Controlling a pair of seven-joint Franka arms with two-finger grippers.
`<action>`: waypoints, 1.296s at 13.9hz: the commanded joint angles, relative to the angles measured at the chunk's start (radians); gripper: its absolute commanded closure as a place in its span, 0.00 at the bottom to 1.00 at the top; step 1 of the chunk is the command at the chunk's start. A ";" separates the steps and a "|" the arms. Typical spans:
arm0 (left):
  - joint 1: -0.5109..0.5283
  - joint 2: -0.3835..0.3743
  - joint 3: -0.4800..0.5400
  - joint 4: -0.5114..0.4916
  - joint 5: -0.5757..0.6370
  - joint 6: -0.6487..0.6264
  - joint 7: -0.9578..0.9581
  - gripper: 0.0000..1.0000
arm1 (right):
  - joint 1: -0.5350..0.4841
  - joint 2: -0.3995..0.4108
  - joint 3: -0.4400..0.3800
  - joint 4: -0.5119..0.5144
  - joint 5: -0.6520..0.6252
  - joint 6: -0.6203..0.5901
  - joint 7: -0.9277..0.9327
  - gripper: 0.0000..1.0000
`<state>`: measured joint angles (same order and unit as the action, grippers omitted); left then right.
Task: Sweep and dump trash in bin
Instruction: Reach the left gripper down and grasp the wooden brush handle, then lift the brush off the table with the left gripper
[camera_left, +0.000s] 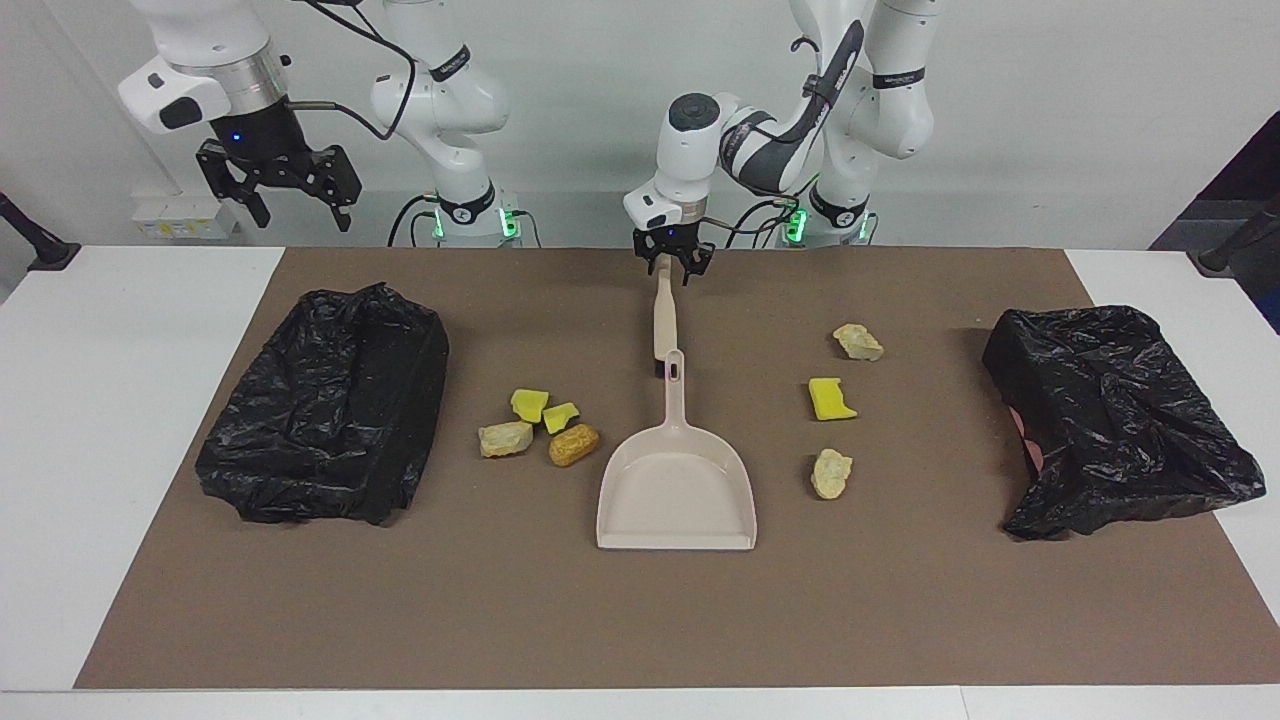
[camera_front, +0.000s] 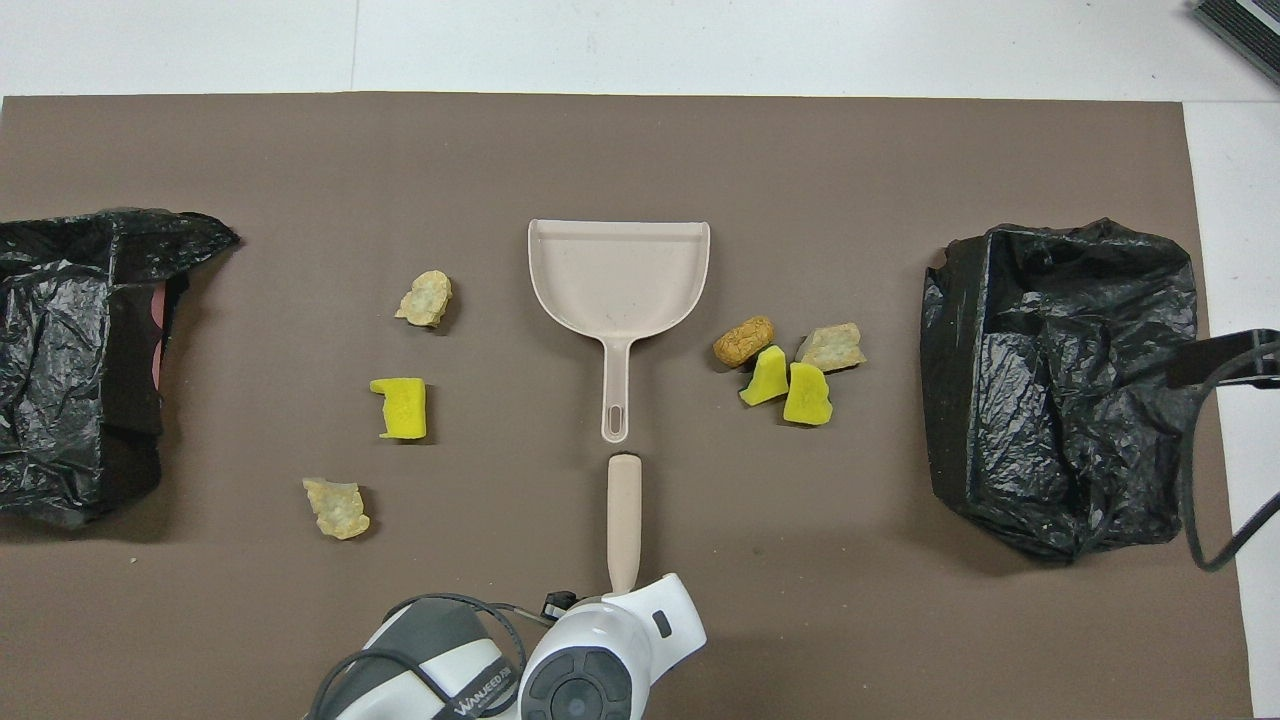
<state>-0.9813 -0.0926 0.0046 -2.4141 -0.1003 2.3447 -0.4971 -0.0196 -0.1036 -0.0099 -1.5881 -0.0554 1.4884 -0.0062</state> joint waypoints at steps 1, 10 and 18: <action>-0.017 -0.019 0.015 -0.033 -0.015 0.011 -0.001 0.39 | -0.008 -0.028 0.002 -0.035 0.014 0.012 -0.015 0.00; -0.013 -0.016 0.017 -0.027 -0.016 0.002 -0.004 1.00 | -0.010 -0.024 0.001 -0.021 0.011 -0.014 -0.014 0.00; 0.088 -0.096 0.029 0.082 -0.018 -0.290 -0.205 1.00 | 0.039 0.010 0.011 -0.047 0.068 0.015 0.015 0.00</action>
<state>-0.9248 -0.1371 0.0358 -2.3369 -0.1048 2.1128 -0.6306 -0.0123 -0.1056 -0.0005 -1.6143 -0.0070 1.4831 -0.0067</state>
